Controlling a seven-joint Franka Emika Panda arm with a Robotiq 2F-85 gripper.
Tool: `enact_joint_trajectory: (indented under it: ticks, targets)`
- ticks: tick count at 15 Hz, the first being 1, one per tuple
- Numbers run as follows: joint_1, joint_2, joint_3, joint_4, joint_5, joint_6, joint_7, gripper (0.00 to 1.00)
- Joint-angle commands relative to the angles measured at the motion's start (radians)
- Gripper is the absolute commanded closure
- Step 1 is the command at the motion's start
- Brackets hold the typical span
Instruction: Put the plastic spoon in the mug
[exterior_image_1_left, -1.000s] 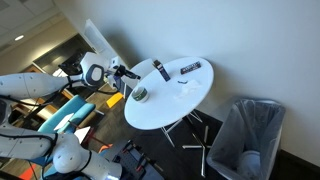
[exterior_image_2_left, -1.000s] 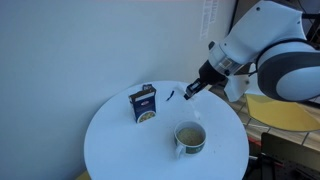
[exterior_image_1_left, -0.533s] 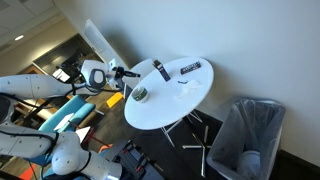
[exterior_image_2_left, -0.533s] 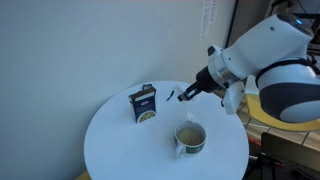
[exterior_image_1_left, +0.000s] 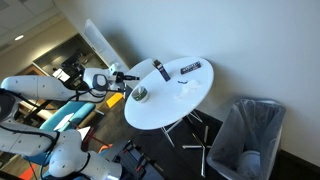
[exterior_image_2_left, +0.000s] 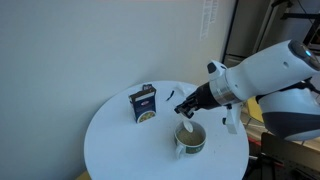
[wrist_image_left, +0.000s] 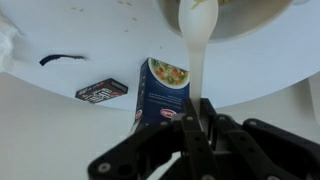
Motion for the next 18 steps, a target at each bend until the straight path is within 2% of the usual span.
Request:
enact_joint_trajectory:
  ticks: [1, 7, 14, 18]
  targets:
    - [-0.069, 0.038, 0.075, -0.004, -0.051, 0.056, 0.024, 0.97]
    - [-0.128, 0.105, 0.165, 0.009, -0.070, 0.034, 0.018, 0.97]
    - [-0.182, 0.009, 0.210, -0.006, -0.053, -0.015, 0.050, 0.97]
    - [-0.185, 0.031, 0.206, 0.004, -0.051, 0.013, 0.034, 0.97]
